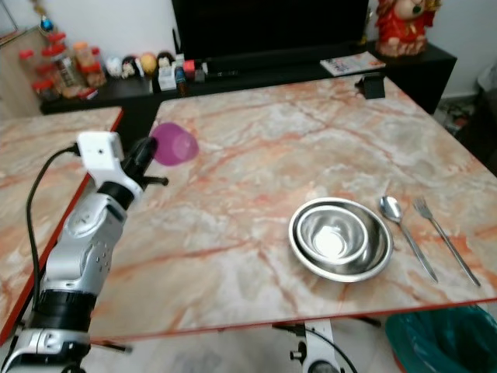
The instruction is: Setting the table
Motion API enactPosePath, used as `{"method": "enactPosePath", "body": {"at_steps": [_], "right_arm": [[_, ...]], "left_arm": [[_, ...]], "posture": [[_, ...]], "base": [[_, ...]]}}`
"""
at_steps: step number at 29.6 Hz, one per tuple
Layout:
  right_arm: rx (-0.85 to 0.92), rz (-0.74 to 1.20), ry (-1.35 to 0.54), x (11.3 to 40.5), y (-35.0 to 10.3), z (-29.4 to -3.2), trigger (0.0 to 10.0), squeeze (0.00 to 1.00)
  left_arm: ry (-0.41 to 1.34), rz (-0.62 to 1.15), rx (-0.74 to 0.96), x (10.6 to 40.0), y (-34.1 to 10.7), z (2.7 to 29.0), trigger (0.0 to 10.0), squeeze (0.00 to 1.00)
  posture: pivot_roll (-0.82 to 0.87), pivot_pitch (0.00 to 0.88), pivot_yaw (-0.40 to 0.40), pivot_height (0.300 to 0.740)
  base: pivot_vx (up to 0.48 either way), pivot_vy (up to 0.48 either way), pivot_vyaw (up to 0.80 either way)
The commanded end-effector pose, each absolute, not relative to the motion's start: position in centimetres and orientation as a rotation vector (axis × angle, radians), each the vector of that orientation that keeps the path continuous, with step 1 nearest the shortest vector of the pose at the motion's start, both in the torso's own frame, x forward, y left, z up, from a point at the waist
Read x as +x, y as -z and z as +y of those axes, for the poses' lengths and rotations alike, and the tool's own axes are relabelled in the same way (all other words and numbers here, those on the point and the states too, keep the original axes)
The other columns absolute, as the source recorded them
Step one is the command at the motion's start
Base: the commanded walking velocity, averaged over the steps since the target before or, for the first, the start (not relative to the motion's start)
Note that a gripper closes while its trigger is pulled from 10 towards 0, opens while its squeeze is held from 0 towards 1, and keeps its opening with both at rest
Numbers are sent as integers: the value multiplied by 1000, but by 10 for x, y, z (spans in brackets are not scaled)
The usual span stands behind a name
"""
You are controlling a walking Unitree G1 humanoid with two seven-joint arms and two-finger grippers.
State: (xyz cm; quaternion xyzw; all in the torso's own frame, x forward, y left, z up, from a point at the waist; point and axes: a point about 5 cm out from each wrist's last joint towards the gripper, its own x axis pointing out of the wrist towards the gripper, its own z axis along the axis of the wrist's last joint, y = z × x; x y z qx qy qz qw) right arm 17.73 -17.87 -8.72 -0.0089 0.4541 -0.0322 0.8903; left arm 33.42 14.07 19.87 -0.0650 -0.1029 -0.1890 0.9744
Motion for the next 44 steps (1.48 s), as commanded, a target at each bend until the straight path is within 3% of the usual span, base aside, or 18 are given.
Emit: {"method": "enactPosePath", "body": {"at_steps": [1,14,28,33,44], "right_arm": [[-29,949,74,178,87,-182,10000,0],[-30,965,64,175,89,-178,10000,0],[-25,976,62,172,90,-177,10000,0],[-31,990,53,171,91,-175,10000,0],[-37,995,45,170,92,-173,10000,0]], "left_arm": [[453,-188,-110,330,-200,135,10000,0],[618,-104,42,321,-201,138,10000,0],[642,-69,56,319,-202,138,10000,0],[771,18,182,311,-199,132,10000,0],[874,164,296,306,-174,112,10000,0]], "posture": [[-4,0,90,740],[2,0,97,740],[5,0,99,740],[11,0,103,740],[9,0,115,740]], "base": [[0,0,0],[0,0,0],[0,0,0],[0,0,0],[0,0,0]]}}
